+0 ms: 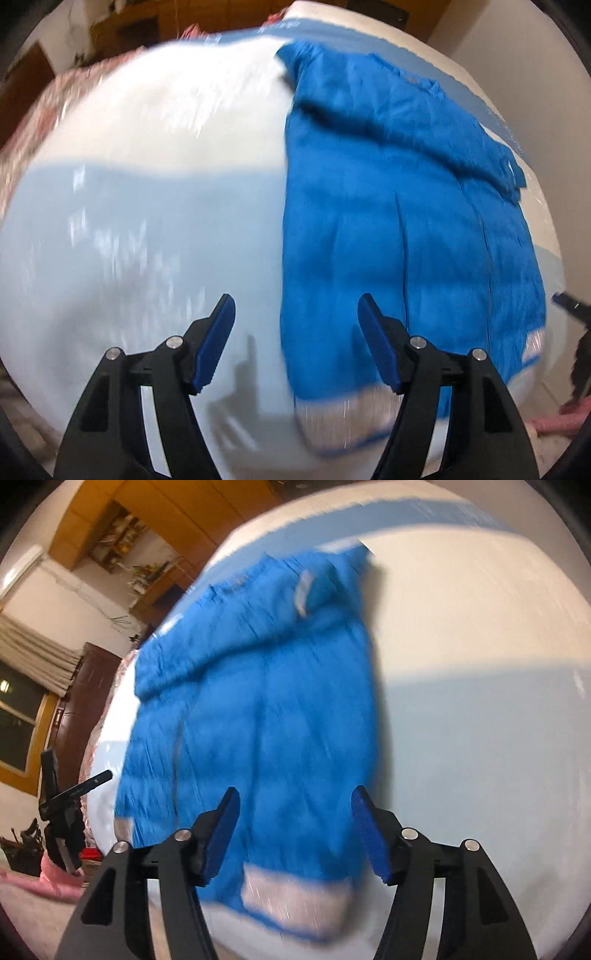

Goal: Fold large clothes
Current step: 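Grasp the reflective hem corners with the left tool while the right tool grasps the other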

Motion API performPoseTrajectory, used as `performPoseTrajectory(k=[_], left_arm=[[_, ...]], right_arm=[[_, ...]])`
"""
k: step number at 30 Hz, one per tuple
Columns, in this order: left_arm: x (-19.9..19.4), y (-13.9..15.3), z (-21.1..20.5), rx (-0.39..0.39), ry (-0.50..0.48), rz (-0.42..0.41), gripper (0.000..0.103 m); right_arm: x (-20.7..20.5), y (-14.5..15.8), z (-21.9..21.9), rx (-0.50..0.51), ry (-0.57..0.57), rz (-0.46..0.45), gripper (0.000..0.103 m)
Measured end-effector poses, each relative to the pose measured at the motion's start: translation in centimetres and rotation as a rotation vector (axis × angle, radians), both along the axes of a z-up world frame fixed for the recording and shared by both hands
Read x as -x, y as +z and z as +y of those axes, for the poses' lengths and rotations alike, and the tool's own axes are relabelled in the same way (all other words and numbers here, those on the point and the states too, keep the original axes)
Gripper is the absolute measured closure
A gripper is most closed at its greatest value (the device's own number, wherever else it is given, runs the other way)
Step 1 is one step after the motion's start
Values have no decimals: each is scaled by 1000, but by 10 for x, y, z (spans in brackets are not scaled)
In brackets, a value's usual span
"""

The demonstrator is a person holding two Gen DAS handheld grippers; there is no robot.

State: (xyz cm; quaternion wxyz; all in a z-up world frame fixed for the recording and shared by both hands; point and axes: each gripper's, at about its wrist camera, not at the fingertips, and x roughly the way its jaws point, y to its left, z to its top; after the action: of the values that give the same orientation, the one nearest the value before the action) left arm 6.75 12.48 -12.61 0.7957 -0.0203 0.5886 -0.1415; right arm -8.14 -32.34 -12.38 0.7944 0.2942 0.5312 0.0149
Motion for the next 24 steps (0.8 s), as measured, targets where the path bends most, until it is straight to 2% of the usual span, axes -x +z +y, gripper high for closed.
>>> performPoseTrajectory(k=[2,5,10,14,16,17,18,19,21,24], left_arm=[[21,-10,8,43,13,47,33],[39,-22,7,68,14,85,33],[49,-40,-2,151,12,136,33],[49,-47,-13,137,16,124,34],[48,-44,-17,167,21,125,52],[48,-42,-18,181,26,123,56],[47,-40,-20,188,32,116,66],[47,-39,-21,189,36,110,77],[48,-35,-20,197,37,103,87],[52,-27,-13,229,44,92,91]], right_arm=[[27,-12,2,-46,-25,26,39],[49,-25,3,-118,-57,25,38],[52,-52,10,-185,-76,25,37],[47,-60,15,-201,-59,-16,36],[40,-62,17,-222,-48,-41,46],[36,-63,19,-235,-38,-44,55],[33,-65,19,-240,-30,-43,67],[32,-66,20,-245,-24,-44,73],[34,-64,17,-269,-25,-58,85],[43,-54,14,-285,-23,-93,90]])
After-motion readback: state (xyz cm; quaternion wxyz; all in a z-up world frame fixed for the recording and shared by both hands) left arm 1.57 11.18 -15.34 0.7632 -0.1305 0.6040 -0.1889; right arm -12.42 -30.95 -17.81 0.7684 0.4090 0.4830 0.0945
